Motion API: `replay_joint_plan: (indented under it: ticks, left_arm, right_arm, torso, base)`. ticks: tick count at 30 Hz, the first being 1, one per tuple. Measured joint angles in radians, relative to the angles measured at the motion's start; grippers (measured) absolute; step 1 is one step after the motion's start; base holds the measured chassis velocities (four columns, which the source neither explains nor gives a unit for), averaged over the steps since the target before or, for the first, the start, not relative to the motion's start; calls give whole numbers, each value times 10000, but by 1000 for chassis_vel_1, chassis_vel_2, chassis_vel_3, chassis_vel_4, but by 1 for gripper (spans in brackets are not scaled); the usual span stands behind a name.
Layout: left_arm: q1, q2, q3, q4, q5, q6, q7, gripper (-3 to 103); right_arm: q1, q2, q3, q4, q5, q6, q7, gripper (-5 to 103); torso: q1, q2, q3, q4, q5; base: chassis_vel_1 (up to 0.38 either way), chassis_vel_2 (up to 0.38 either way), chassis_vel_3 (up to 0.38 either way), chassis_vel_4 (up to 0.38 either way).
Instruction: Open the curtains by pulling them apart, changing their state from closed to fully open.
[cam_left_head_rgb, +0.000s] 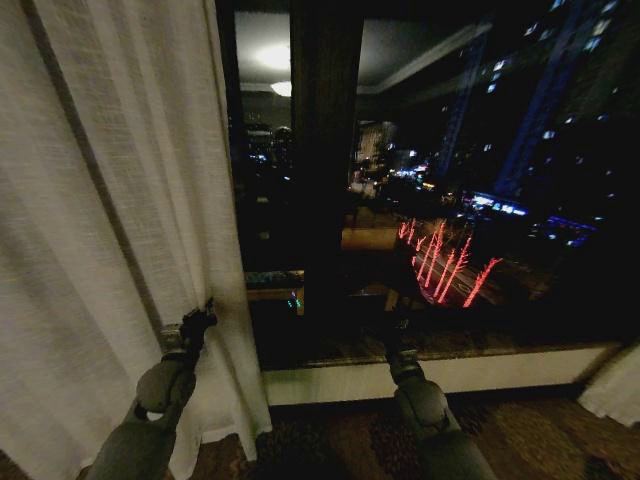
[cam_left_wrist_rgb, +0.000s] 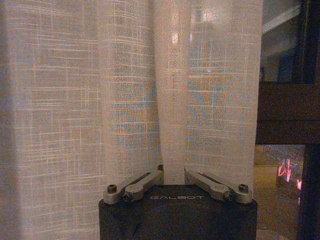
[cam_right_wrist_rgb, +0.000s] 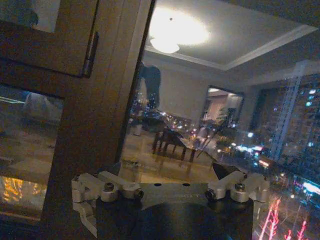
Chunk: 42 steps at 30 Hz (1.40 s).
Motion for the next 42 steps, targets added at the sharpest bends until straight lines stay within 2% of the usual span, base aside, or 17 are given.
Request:
replay_joint_plan:
  ticks: [4, 16, 42]
  left_arm:
    - [183, -11, -149, -141, 7, 0, 222, 0]
    - [460, -20, -413, -288, -2, -24, 285, 0]
    - [1301, -243, -952, -940, -20, -80, 350, 0]
  right_arm:
    - [-3, -2, -52, 0, -26, -24, 0, 100]
    - [6, 73, -225, -23, -26, -28, 25, 100]
    - [-71, -66, -347, 229, 19, -43, 40, 100]
  torso:
    - [0, 0, 0, -2, 0]
    - [0, 0, 0, 2, -2]
    - [0, 0, 0, 1, -1]
  base:
    - [23, 35, -40, -35]
    - [168, 153, -163, -175]
    - [340, 339, -340, -343]
